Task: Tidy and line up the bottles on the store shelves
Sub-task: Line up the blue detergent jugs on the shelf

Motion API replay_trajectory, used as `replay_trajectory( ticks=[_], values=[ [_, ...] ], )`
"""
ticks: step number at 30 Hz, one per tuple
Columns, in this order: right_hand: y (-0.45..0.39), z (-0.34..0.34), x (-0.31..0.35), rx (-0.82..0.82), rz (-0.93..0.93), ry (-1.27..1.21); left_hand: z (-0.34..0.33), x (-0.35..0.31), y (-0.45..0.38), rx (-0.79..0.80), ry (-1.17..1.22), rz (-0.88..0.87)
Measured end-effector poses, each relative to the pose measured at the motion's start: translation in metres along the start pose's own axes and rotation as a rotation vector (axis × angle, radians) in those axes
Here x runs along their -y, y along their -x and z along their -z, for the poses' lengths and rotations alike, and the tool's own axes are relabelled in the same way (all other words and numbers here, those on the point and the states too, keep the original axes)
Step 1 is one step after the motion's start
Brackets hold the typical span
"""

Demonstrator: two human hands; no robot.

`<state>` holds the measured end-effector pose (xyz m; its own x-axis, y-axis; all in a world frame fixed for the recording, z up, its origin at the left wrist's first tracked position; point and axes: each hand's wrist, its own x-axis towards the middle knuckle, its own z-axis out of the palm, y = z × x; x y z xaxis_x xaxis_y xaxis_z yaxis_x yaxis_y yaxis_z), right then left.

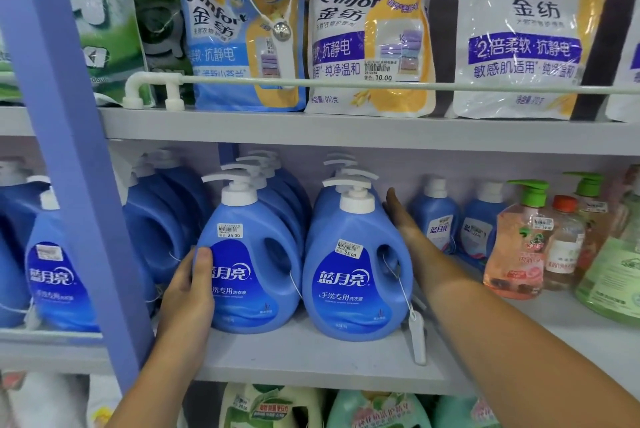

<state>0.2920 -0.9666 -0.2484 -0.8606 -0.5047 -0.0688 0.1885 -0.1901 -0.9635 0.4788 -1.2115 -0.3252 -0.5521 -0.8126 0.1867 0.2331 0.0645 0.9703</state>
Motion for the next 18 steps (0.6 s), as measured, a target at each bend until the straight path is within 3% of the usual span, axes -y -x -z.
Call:
replay_trajectory(
  ticks=[7,14,18],
  values=[
    [0.006,-0.003,0.0,0.037,-0.011,-0.023,-0.003,-0.002,0.001,-0.012,0.029,0.001],
    [0.02,0.004,-0.024,-0.179,0.139,-0.195,-0.003,-0.002,0.003,-0.012,0.026,-0.022],
    [0.046,-0.005,-0.055,-0.233,0.413,0.192,-0.004,-0.004,0.007,0.005,-0.009,-0.028]
  ],
)
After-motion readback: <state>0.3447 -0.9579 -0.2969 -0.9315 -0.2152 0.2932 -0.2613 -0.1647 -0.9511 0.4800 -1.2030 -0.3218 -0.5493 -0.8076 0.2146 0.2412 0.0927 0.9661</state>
